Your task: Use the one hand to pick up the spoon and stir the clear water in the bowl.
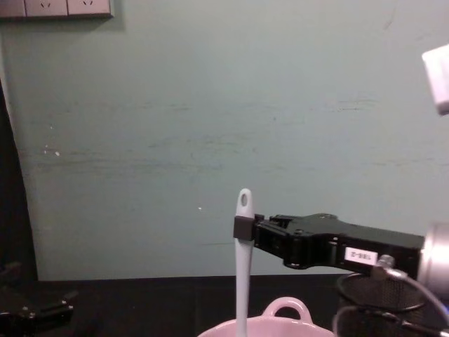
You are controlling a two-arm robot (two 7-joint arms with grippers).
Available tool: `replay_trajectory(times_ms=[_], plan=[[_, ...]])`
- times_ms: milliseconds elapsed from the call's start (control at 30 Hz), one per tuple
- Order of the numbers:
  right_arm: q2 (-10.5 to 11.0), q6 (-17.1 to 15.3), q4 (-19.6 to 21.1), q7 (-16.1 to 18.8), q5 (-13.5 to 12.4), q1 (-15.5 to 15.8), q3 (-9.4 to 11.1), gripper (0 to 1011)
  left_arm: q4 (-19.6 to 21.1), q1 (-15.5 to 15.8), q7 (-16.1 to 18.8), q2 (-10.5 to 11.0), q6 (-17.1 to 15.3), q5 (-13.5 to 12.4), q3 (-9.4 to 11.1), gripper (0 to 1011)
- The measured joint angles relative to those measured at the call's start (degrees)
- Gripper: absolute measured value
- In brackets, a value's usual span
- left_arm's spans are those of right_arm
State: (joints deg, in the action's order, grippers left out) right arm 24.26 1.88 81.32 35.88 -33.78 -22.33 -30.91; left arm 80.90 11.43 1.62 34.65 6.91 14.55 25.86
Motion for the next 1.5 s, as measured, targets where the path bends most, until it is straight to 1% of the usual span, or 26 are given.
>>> replay_trajectory(times_ms=[133,233,267,333,367,433,533,567,667,767,867,967,1000,1100,1233,1400,1500], plan=[[-1.8,1.2,-4.2,0.0,0.6,-2.0,0.0,121,0.0,0.0,0.0,0.0,0.0,0.0,0.0,1005],[-2.3,1.8,-5.8,-0.2,0.9,-2.7,0.5,121,0.0,0.0,0.0,0.0,0.0,0.0,0.0,1005],[-2.4,2.2,-6.7,-0.5,1.0,-3.0,1.0,121,0.0,0.0,0.0,0.0,0.0,0.0,0.0,1005],[-2.4,2.5,-7.3,-0.8,1.0,-3.1,1.6,121,0.0,0.0,0.0,0.0,0.0,0.0,0.0,1005],[-2.2,2.8,-7.4,-1.1,1.1,-3.0,2.2,122,0.0,0.0,0.0,0.0,0.0,0.0,0.0,1005],[-1.9,2.9,-7.4,-1.4,1.1,-2.8,2.8,121,0.0,0.0,0.0,0.0,0.0,0.0,0.0,1005],[-1.0,3.1,-6.3,-1.9,1.2,-1.7,4.1,121,0.0,0.0,0.0,0.0,0.0,0.0,0.0,1005],[-1.0,3.1,-6.3,-1.9,1.2,-1.7,4.1,121,0.0,0.0,0.0,0.0,0.0,0.0,0.0,1005],[0.1,3.0,-4.3,-2.3,1.4,-0.3,4.9,121,0.0,0.0,0.0,0.0,0.0,0.0,0.0,1005],[0.9,2.7,-2.5,-2.4,1.7,0.9,5.1,121,0.0,0.0,0.0,0.0,0.0,0.0,0.0,1005],[1.4,2.5,-0.9,-2.4,2.1,1.9,5.1,121,0.0,0.0,0.0,0.0,0.0,0.0,0.0,1005],[1.9,2.1,1.4,-2.1,2.5,3.2,4.5,121,0.0,0.0,0.0,0.0,0.0,0.0,0.0,1005],[1.9,2.1,1.4,-2.1,2.5,3.2,4.5,121,0.0,0.0,0.0,0.0,0.0,0.0,0.0,1005],[1.9,1.7,3.1,-1.2,2.7,3.8,3.4,121,0.0,0.0,0.0,0.0,0.0,0.0,0.0,1005],[1.4,1.5,3.4,-0.5,2.7,3.8,2.3,121,0.0,0.0,0.0,0.0,0.0,0.0,0.0,1005],[0.6,1.5,3.0,-0.1,2.7,3.2,1.6,121,0.0,0.0,0.0,0.0,0.0,0.0,0.0,1005],[-0.6,1.7,1.8,0.0,2.5,2.1,1.3,121,0.0,0.0,0.0,0.0,0.0,0.0,0.0,1005]])
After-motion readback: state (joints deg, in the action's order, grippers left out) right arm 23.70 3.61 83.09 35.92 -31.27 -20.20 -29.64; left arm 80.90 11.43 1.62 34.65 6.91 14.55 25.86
